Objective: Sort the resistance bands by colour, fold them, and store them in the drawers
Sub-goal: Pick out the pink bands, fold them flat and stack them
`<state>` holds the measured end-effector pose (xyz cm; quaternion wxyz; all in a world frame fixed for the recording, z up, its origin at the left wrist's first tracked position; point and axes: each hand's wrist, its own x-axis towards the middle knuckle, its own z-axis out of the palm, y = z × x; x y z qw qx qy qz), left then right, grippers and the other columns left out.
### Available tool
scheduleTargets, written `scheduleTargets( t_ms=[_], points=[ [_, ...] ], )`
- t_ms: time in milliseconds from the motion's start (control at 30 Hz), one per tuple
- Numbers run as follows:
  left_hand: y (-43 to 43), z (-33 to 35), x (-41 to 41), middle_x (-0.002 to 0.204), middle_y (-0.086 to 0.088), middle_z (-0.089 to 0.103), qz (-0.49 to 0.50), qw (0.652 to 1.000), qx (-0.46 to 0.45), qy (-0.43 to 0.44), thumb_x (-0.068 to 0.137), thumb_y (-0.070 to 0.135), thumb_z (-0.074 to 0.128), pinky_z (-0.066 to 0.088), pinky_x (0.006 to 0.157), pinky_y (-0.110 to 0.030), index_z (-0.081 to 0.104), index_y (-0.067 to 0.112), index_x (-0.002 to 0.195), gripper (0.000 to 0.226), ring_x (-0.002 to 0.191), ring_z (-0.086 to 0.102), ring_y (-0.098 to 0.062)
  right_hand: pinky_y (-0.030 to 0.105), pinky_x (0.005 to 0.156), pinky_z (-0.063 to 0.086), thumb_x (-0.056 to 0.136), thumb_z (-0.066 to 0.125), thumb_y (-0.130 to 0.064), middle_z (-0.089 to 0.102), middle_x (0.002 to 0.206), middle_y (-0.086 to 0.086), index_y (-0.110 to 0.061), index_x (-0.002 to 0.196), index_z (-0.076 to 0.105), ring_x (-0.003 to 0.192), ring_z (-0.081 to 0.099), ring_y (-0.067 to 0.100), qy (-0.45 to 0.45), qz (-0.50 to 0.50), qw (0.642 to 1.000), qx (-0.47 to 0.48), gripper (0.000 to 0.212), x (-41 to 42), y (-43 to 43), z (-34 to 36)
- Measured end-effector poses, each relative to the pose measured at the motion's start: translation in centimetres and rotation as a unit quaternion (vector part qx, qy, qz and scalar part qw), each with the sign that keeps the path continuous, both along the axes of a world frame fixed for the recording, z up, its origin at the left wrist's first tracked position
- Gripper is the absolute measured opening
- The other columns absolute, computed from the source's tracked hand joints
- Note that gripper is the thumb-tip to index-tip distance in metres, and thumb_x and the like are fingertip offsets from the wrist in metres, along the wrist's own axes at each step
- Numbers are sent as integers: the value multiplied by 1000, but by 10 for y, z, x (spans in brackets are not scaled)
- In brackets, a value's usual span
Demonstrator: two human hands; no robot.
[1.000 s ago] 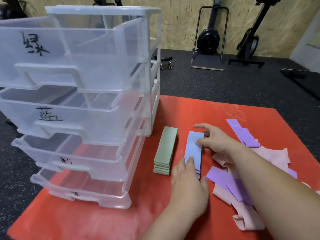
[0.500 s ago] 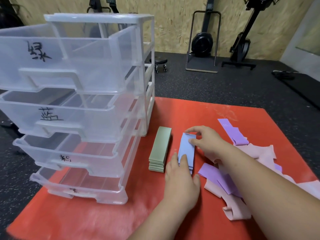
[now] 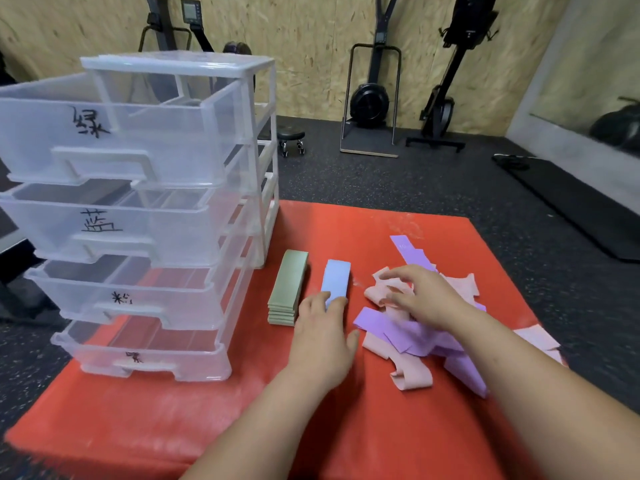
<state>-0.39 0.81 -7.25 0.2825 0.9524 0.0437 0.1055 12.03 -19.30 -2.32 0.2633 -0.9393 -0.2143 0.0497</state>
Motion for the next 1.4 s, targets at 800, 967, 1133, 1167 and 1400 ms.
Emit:
scheduleTargets(
  t_ms=[800,967,1133,1167,1400],
  points=[
    [-49,9,-82,137,6,57,-118,989,-11,-85,94,41,73,37,111,-31,54,30,145,55,129,48,-19,26,80,55,101,65,-21,77,90,-12,-28,105,69,85,71,1,-27,-90,937,336,8,-155,-65,-4],
    [-55,12,-78,138,11,58,-117,988,-41,-92,94,38,74,36,105,-25,55,31,145,55,126,49,-14,36,74,52,94,73,-30,73,73,-2,-27,100,70,71,65,13,-6,-175,956,236,7,-151,-91,-19],
    [-57,0,-65,125,5,69,-145,989,7,7,94,32,73,49,96,-33,67,25,131,38,114,62,-21,38,88,53,84,78,-36,70,108,-3,-33,117,70,103,67,25,-19,-167,983,-80,34,-148,-109,-43],
    [-59,-2,-63,119,7,71,-146,989,11,21,94,33,72,53,92,-34,68,27,128,34,108,65,-19,39,88,54,84,78,-35,69,107,-3,-35,116,71,101,67,24,-31,-164,983,-70,32,-147,-110,-43],
    [-64,0,-48,115,13,68,-174,981,52,65,83,27,83,57,85,-37,66,33,127,47,95,63,-16,34,78,52,90,70,-53,70,85,-18,-38,96,75,83,63,8,-67,-113,991,6,18,-151,-95,-46]
  ],
)
